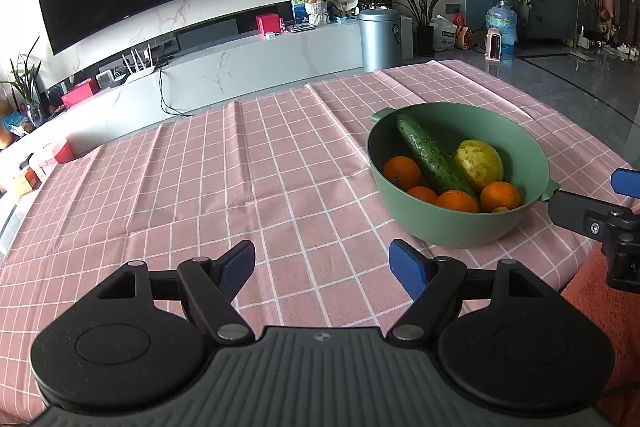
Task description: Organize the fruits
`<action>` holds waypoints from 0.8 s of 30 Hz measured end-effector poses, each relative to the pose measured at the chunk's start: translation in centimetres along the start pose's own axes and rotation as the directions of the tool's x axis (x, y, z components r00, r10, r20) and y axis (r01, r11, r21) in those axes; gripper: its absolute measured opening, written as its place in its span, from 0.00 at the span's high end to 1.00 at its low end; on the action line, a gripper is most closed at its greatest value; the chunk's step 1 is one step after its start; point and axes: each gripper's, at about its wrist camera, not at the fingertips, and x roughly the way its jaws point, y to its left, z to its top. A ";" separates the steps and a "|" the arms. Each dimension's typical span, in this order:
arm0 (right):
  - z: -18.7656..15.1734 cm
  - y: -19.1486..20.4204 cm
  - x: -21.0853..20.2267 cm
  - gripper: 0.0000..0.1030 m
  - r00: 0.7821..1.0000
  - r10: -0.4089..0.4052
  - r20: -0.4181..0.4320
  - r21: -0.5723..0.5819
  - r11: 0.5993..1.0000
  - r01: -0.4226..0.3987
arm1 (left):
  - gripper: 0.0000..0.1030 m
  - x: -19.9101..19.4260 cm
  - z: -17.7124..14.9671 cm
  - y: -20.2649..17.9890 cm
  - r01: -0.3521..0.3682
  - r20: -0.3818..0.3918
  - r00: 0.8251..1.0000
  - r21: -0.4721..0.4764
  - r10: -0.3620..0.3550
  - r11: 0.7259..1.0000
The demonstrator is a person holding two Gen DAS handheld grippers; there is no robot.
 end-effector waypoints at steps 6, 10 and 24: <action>-0.1 0.1 0.0 0.17 1.000 -0.001 -0.002 -0.009 1.000 0.001 | 0.13 -0.1 0.1 0.1 -0.001 0.004 1.000 -0.004 0.001 1.000; -0.1 0.3 0.0 0.17 1.000 -0.002 -0.002 -0.014 1.000 0.002 | 0.13 -0.1 0.1 0.1 -0.001 0.003 1.000 -0.004 0.001 1.000; -0.1 0.3 0.0 0.17 1.000 -0.002 -0.004 -0.020 1.000 0.002 | 0.13 -0.2 0.0 0.1 -0.002 0.001 1.000 -0.004 0.002 1.000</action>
